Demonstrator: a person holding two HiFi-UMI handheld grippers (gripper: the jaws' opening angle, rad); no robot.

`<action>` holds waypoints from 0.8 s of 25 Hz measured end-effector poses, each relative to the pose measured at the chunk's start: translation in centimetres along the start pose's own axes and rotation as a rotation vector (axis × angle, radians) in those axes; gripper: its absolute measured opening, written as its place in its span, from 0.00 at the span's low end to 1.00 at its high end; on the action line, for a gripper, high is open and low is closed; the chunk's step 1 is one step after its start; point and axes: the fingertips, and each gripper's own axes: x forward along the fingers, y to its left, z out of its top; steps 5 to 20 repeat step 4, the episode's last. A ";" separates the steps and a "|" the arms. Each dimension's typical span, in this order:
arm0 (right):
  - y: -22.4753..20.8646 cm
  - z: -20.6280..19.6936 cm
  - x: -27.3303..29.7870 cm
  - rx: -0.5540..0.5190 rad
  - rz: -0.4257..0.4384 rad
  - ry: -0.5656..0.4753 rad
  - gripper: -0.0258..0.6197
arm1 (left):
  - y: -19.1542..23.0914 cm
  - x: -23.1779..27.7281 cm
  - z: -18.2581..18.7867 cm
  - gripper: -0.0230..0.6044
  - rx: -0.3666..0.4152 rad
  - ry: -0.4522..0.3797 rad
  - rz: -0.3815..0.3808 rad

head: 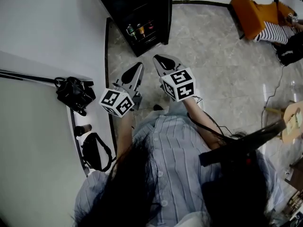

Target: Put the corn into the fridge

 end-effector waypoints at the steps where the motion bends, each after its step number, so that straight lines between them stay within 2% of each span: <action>1: -0.2 0.0 0.1 0.000 -0.003 0.002 0.08 | 0.0 0.2 0.0 0.05 -0.001 0.003 -0.005; 20: -0.8 0.0 0.4 0.001 -0.011 0.008 0.08 | 0.1 0.9 -0.2 0.05 -0.004 0.012 -0.017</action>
